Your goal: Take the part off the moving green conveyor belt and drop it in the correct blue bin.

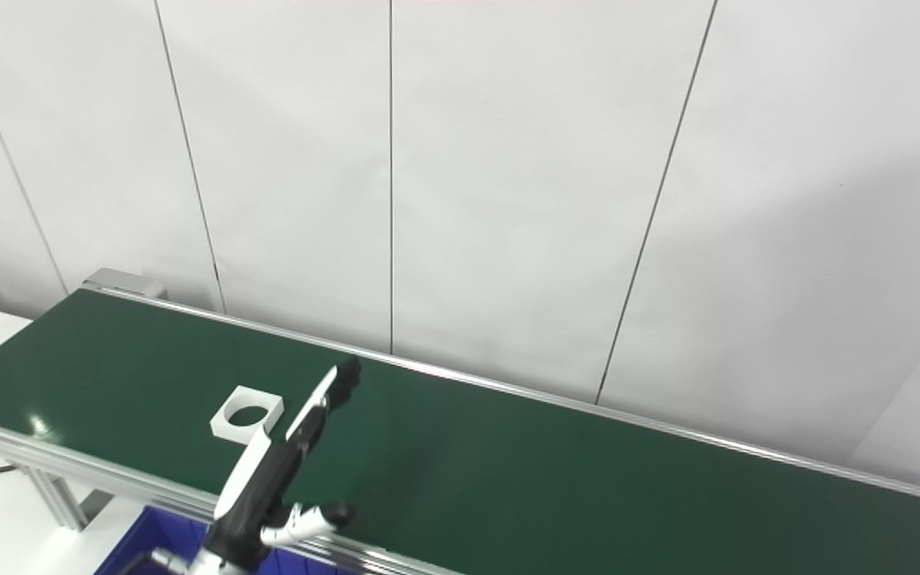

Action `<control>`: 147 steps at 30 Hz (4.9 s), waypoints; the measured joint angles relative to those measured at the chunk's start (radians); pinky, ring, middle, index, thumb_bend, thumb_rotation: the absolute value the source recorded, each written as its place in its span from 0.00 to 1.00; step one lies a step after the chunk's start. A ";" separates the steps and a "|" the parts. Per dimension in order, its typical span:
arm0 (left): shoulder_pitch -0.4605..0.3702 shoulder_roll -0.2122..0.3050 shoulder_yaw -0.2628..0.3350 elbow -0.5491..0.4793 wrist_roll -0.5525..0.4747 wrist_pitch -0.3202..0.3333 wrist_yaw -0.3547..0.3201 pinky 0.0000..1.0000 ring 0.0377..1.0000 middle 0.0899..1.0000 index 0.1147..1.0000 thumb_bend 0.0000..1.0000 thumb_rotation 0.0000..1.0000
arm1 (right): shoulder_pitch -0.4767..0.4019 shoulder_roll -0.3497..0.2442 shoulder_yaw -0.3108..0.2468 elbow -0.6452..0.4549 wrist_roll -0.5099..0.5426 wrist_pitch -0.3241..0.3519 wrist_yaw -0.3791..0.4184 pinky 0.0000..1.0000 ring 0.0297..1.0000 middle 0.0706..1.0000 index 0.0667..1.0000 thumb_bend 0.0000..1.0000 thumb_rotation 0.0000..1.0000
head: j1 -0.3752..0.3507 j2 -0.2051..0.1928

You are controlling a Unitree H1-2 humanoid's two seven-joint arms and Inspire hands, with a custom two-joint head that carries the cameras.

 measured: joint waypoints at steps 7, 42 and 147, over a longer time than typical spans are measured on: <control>-0.063 0.037 0.025 0.059 0.024 0.001 -0.018 1.00 1.00 1.00 1.00 0.70 0.70 | 0.000 -0.001 0.009 -0.010 0.004 0.000 -0.006 1.00 1.00 1.00 1.00 0.76 0.96 | -0.021 0.061; -0.388 0.203 -0.104 0.396 0.224 0.249 -0.238 0.95 1.00 1.00 0.99 0.90 0.28 | 0.001 -0.023 0.024 -0.041 0.026 0.000 -0.033 1.00 1.00 1.00 1.00 0.71 0.91 | 0.041 0.129; -0.298 0.196 -0.060 0.405 0.016 0.052 -0.163 0.47 0.46 0.47 0.40 0.50 0.00 | 0.020 0.028 0.069 -0.150 -0.018 0.000 -0.065 1.00 1.00 1.00 1.00 0.75 0.86 | -0.196 0.305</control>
